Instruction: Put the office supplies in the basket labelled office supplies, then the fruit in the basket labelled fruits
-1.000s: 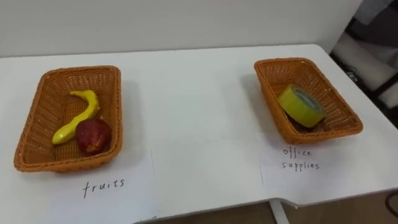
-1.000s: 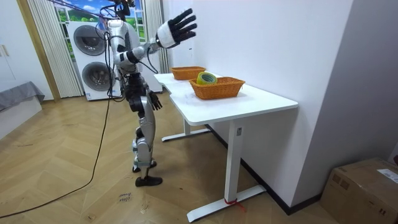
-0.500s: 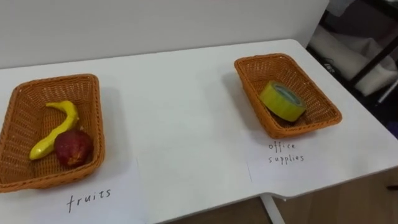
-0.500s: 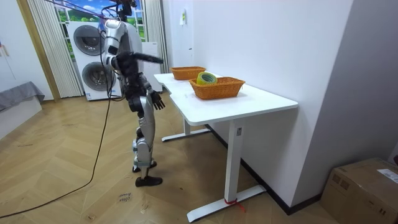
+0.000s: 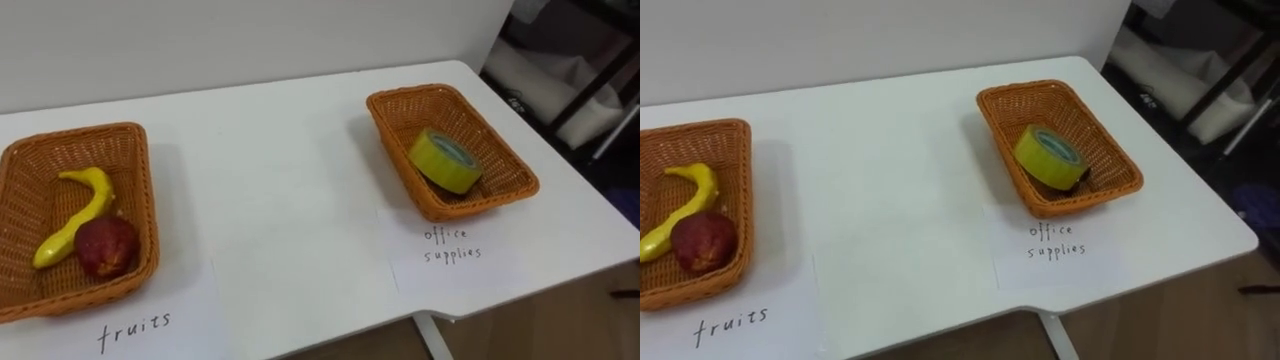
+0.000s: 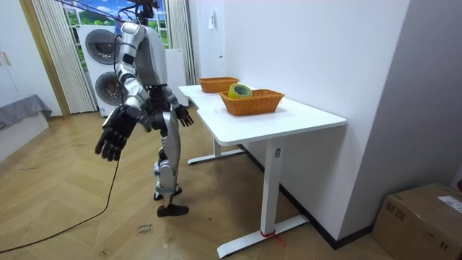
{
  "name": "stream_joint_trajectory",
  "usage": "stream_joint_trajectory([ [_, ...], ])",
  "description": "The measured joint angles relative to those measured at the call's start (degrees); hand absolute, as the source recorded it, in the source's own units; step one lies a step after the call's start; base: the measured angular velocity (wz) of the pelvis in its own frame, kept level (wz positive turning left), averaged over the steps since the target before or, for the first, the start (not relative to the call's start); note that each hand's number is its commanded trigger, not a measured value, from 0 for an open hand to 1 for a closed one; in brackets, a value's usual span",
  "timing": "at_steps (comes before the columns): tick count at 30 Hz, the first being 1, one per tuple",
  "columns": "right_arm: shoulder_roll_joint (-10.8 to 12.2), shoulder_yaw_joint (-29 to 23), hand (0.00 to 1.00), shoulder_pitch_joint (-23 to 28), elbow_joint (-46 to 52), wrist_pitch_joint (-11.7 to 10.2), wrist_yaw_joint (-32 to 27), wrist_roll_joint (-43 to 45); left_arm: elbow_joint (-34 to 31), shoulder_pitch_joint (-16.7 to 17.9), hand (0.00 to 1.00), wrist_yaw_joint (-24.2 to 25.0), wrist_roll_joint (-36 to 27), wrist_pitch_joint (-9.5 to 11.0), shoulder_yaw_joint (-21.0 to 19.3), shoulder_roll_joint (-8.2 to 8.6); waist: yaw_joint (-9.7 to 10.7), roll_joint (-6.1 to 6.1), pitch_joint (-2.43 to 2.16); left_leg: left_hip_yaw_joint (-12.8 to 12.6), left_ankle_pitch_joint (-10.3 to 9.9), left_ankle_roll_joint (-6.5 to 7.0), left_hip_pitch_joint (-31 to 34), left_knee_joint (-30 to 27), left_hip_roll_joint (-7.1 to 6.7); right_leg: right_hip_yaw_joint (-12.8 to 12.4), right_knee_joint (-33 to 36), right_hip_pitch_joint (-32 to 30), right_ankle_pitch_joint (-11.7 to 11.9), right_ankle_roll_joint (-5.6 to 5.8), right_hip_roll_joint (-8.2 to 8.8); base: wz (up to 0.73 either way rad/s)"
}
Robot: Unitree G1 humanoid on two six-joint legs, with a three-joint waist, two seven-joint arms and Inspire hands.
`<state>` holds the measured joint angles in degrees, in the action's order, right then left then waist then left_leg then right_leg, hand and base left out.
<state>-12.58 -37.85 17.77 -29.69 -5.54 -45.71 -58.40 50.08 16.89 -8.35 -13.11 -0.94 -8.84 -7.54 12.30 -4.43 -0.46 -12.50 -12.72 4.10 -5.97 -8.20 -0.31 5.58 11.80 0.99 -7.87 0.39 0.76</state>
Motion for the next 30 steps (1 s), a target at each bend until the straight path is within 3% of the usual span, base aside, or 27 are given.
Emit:
stream_joint_trajectory([
  [7,1.63,0.11,0.0,1.4,-10.27,-0.08,1.69,0.51,0.16,-1.19,0.0,0.78,-0.3,0.01,0.18,0.3,0.5,0.31,0.19,-0.78,-0.03,-0.14,-0.04,0.01,-0.08,-0.83,1.77,-0.8,-0.95,-0.21,-0.05,-0.07],
  [12,3.52,3.81,0.0,1.57,-17.66,-0.17,5.23,2.77,1.19,-1.68,0.0,2.45,-0.51,-0.1,1.7,0.55,0.14,0.46,0.25,-0.8,-0.06,-0.19,-0.26,-0.05,-0.2,-0.89,1.93,-1.19,-1.58,-0.23,0.07,0.0],
  [17,5.41,11.05,0.0,1.19,-24.89,0.55,12.46,2.78,3.36,-2.38,0.0,3.62,-0.13,-0.69,3.54,1.45,-0.59,1.38,0.21,-0.81,-0.1,-0.27,-0.71,0.08,-0.23,-0.98,1.8,-0.82,-2.0,-0.2,0.06,0.0],
  [21,5.42,15.71,0.0,-0.38,-30.81,1.4,18.85,3.42,5.31,-3.36,0.0,4.05,-0.09,-0.66,4.54,1.36,-1.46,2.06,0.18,-0.81,-0.19,-0.34,-0.77,-0.03,-0.19,-0.67,1.86,-0.69,-2.0,-0.19,0.03,0.0],
  [25,5.52,19.52,0.0,-2.76,-35.8,4.2,27.75,9.42,6.82,-3.75,0.0,4.25,0.35,-0.65,4.55,1.69,-3.08,2.5,0.24,-0.83,-0.26,-0.42,-1.32,0.36,-0.17,-0.51,2.02,-0.42,-2.23,-0.3,0.02,0.0],
  [30,5.7,26.66,0.0,-4.74,-38.12,4.75,35.0,14.91,8.05,-3.48,0.0,4.1,0.23,-0.66,4.97,1.71,-5.27,3.11,0.35,-0.64,-0.5,-0.66,-1.51,-0.08,0.11,-0.58,0.66,0.49,-2.12,-0.45,0.0,0.01],
])
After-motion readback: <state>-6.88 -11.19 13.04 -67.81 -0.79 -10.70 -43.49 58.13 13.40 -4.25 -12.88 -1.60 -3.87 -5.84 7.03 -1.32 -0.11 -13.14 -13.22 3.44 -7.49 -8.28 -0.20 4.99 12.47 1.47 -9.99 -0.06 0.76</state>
